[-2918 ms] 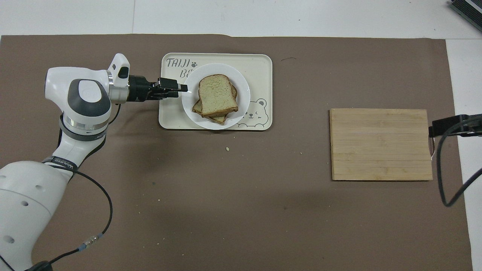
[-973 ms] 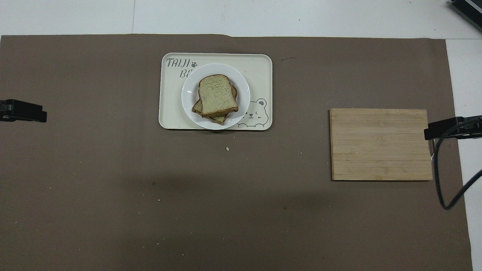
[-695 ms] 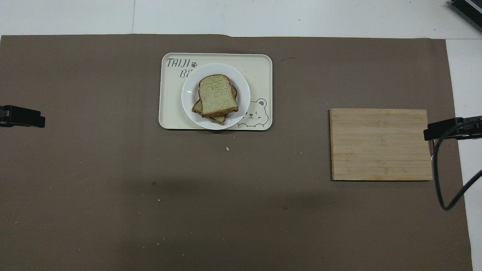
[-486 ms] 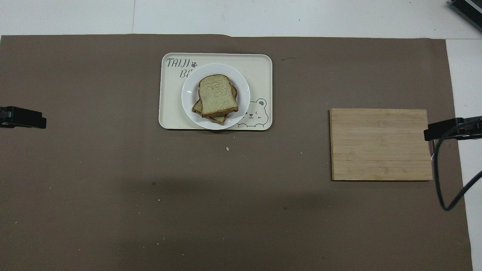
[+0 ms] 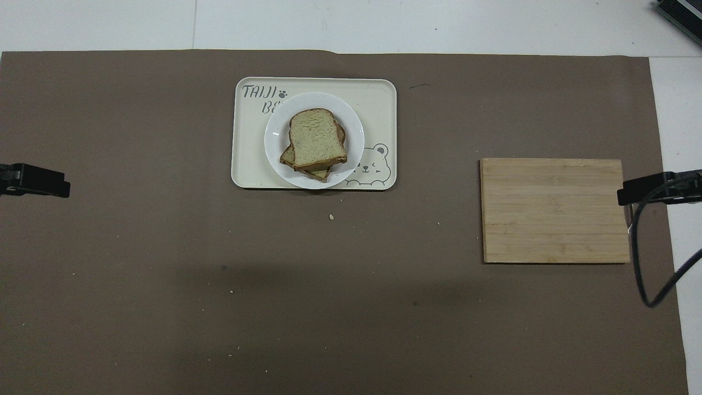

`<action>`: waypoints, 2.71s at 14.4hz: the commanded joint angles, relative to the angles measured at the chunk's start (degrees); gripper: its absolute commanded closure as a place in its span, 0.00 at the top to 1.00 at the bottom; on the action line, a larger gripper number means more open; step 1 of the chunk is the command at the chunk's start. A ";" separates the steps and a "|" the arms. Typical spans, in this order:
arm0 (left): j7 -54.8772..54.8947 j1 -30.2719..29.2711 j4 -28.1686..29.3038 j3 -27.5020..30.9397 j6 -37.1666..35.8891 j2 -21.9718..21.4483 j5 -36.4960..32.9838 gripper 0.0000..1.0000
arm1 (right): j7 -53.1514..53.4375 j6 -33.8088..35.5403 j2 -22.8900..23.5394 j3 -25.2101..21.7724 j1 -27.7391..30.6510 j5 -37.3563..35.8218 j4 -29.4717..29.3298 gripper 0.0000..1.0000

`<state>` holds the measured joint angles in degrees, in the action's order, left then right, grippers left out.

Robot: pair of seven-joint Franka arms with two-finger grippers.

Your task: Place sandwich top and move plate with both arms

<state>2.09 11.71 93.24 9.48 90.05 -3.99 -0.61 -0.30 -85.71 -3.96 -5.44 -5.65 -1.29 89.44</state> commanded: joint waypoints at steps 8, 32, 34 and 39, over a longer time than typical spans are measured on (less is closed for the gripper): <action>0.46 -11.00 -0.34 -10.52 -4.18 -0.41 -0.70 1.00 | -1.81 0.28 -1.14 0.34 0.64 -0.56 1.18 1.00; 0.11 -9.60 0.45 -10.62 -4.62 -1.28 -0.27 1.00 | -1.81 0.28 -1.14 0.34 0.91 -0.56 1.26 1.00; 0.37 -9.60 0.53 -10.53 -4.62 -1.28 -0.27 1.00 | -1.81 0.28 -1.14 0.34 0.91 -0.56 1.26 1.00; 0.64 -9.69 0.80 -10.53 -4.36 -1.37 0.00 1.00 | -1.81 0.28 -1.14 0.34 0.91 -0.56 1.26 1.00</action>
<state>2.15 2.38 93.14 -0.85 86.25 -4.19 -0.61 -0.30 -85.70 -3.97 -5.54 -5.61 -1.30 89.52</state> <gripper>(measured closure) 0.000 0.000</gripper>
